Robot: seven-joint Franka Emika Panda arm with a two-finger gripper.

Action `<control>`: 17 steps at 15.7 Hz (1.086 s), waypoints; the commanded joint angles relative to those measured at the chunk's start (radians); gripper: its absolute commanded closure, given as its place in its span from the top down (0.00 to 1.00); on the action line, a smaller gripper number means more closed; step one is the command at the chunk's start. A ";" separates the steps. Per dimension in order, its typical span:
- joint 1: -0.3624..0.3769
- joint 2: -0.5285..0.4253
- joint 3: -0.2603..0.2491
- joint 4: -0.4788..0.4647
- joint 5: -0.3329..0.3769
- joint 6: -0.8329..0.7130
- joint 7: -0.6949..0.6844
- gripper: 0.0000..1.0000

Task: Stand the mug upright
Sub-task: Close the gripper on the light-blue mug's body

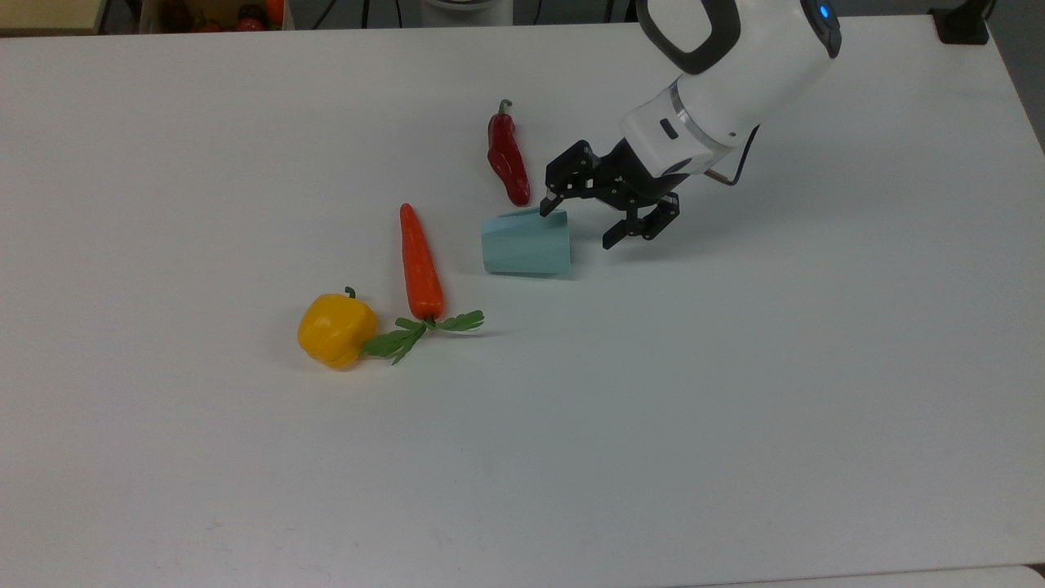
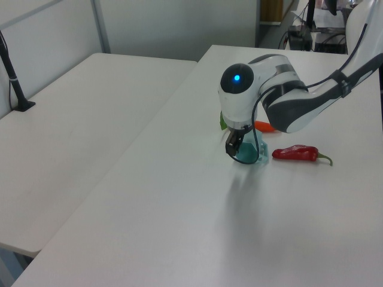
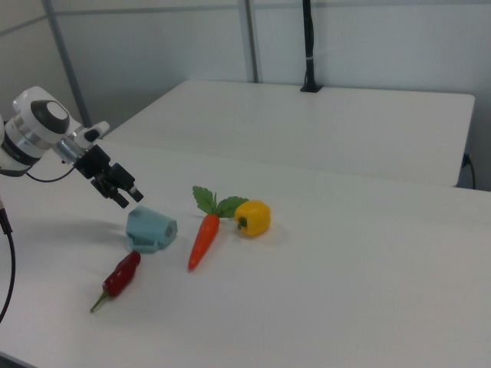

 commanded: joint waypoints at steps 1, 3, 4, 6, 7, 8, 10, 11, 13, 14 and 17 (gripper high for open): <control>-0.008 -0.006 0.000 -0.075 -0.048 0.002 -0.006 1.00; -0.020 -0.007 0.000 -0.107 -0.053 -0.001 -0.041 1.00; -0.032 -0.007 0.000 -0.112 -0.056 -0.004 -0.062 0.95; -0.052 -0.009 0.000 -0.121 -0.054 -0.008 -0.110 0.85; -0.060 -0.012 0.000 -0.132 -0.054 -0.008 -0.130 0.74; -0.063 -0.012 0.000 -0.138 -0.054 -0.010 -0.136 0.65; -0.063 -0.013 0.000 -0.143 -0.054 -0.024 -0.136 0.19; -0.063 -0.020 0.000 -0.143 -0.053 -0.027 -0.136 0.00; -0.065 -0.039 0.000 -0.140 -0.041 -0.037 -0.138 0.00; -0.066 -0.058 0.000 -0.140 -0.036 -0.042 -0.142 0.00; -0.085 -0.121 0.003 -0.118 0.068 -0.082 -0.247 0.00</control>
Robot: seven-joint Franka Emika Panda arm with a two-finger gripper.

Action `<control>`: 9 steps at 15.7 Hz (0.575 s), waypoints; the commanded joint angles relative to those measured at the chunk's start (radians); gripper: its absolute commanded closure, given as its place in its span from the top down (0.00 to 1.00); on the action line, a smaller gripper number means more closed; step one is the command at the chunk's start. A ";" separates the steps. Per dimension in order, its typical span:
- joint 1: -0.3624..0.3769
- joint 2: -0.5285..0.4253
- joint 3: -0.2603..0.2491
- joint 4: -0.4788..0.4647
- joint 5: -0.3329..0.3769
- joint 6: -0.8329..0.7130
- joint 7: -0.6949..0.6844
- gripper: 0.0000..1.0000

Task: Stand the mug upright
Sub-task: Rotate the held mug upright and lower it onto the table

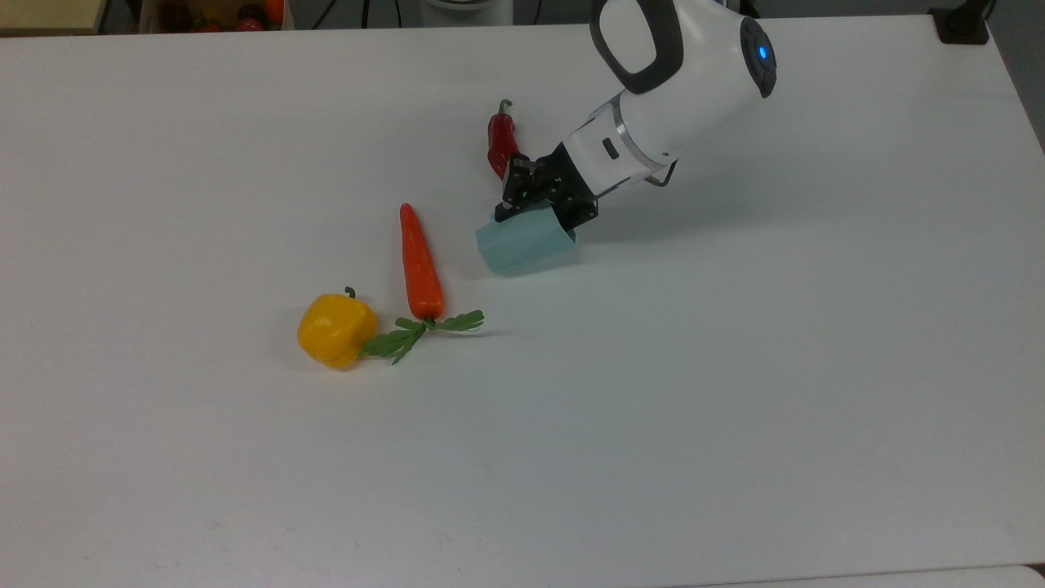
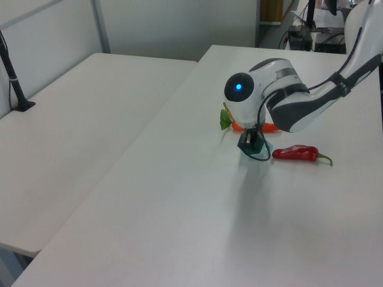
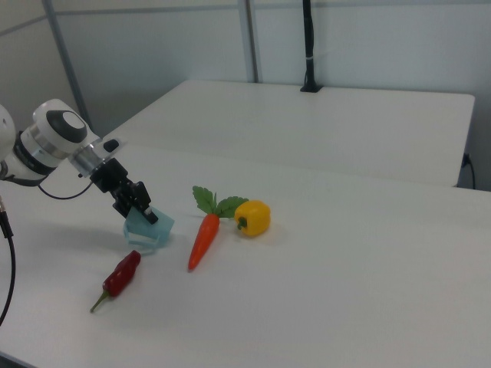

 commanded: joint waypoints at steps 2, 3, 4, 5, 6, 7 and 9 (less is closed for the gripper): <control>-0.026 -0.116 0.003 0.016 0.183 -0.076 -0.253 0.00; -0.032 -0.133 0.003 0.032 0.226 -0.093 -0.318 0.00; -0.044 -0.148 0.003 0.042 0.273 -0.096 -0.373 0.00; -0.069 -0.157 0.003 0.047 0.321 -0.092 -0.424 0.00; -0.090 -0.154 0.003 0.053 0.374 -0.086 -0.467 0.00; -0.116 -0.147 0.003 0.056 0.431 -0.074 -0.508 0.00; -0.156 -0.139 0.003 0.055 0.572 0.024 -0.594 0.00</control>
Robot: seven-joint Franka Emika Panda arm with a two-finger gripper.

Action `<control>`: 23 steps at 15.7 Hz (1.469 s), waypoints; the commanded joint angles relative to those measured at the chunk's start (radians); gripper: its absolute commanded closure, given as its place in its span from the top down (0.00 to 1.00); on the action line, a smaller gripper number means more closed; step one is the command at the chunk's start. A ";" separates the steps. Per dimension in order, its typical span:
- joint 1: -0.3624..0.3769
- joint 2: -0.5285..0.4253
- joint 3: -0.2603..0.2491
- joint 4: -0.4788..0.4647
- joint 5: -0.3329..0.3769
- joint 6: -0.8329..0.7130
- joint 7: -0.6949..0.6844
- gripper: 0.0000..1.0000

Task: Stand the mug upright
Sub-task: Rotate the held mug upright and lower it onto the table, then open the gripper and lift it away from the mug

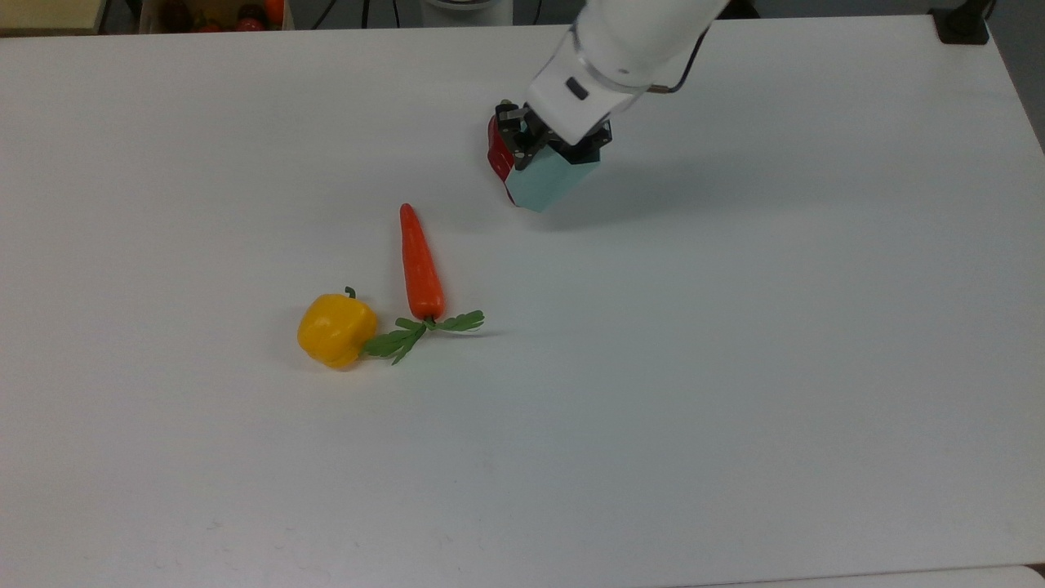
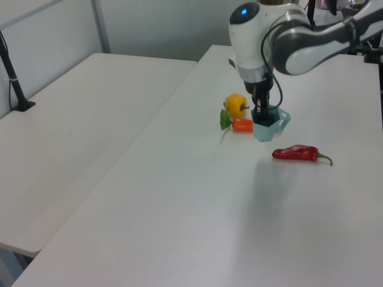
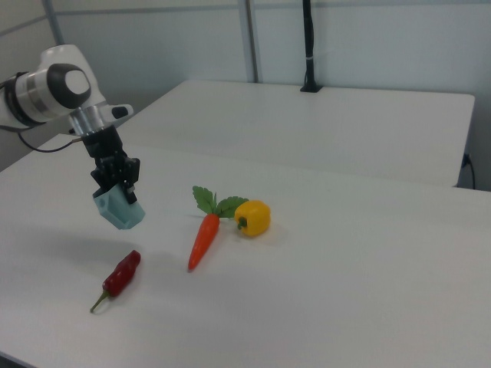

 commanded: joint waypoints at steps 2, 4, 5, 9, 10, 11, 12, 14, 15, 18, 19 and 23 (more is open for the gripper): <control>-0.097 0.019 -0.006 -0.011 0.301 0.189 -0.147 0.00; -0.138 0.028 -0.009 -0.013 0.386 0.255 -0.158 0.00; -0.151 0.037 -0.009 -0.013 0.410 0.290 -0.175 0.00; -0.154 0.086 -0.029 -0.013 0.423 0.327 -0.209 0.00; -0.154 0.093 -0.029 -0.011 0.423 0.326 -0.216 0.00; -0.152 0.094 -0.029 -0.013 0.423 0.326 -0.218 0.00; -0.152 0.094 -0.029 -0.014 0.423 0.320 -0.219 0.00; -0.152 0.099 -0.029 -0.034 0.420 0.320 -0.221 0.00; -0.154 0.111 -0.030 -0.036 0.420 0.320 -0.221 0.00; -0.151 0.114 -0.030 -0.036 0.418 0.312 -0.206 0.23; -0.151 0.113 -0.030 -0.036 0.420 0.311 -0.201 0.49; -0.143 0.090 -0.030 -0.027 0.409 0.249 -0.198 1.00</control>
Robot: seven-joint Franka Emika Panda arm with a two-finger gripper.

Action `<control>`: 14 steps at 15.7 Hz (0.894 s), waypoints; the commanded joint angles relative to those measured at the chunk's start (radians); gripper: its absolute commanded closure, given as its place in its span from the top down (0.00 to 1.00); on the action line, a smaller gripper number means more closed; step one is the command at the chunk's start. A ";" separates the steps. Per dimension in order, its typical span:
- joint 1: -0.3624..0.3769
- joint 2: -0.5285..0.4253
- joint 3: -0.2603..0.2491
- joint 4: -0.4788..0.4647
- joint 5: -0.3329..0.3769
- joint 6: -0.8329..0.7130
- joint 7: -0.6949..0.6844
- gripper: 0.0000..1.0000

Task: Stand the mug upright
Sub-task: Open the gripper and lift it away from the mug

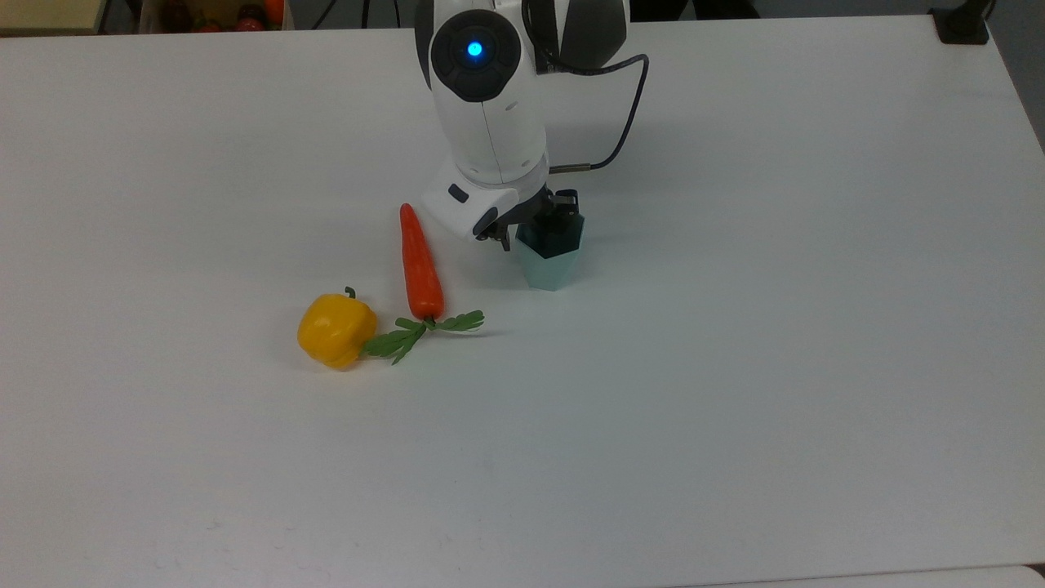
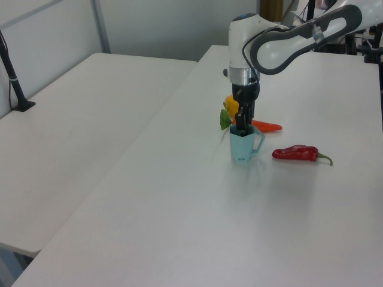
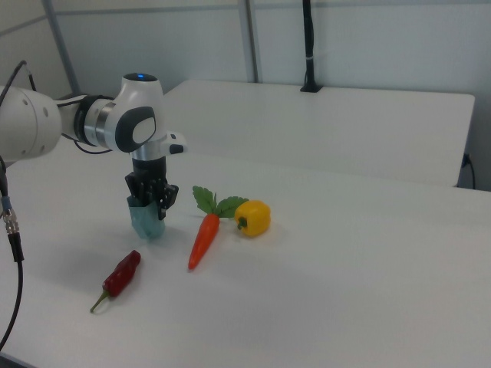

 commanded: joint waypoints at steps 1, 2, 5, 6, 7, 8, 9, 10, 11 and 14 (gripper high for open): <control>0.019 -0.063 -0.016 -0.009 0.012 -0.068 -0.006 1.00; 0.019 -0.092 -0.016 -0.005 0.009 -0.103 -0.006 1.00; 0.021 -0.184 -0.014 0.058 -0.005 -0.258 0.000 1.00; 0.019 -0.210 -0.014 0.093 -0.006 -0.330 0.002 1.00; 0.021 -0.236 -0.016 0.122 -0.006 -0.400 0.012 1.00; 0.018 -0.268 -0.016 0.138 -0.006 -0.460 0.046 1.00; 0.013 -0.315 -0.016 0.141 -0.005 -0.500 0.101 1.00; 0.013 -0.349 -0.016 0.136 -0.006 -0.504 0.136 1.00; 0.014 -0.392 -0.017 0.126 -0.006 -0.507 0.153 1.00; 0.028 -0.478 -0.087 0.061 -0.002 -0.496 0.108 1.00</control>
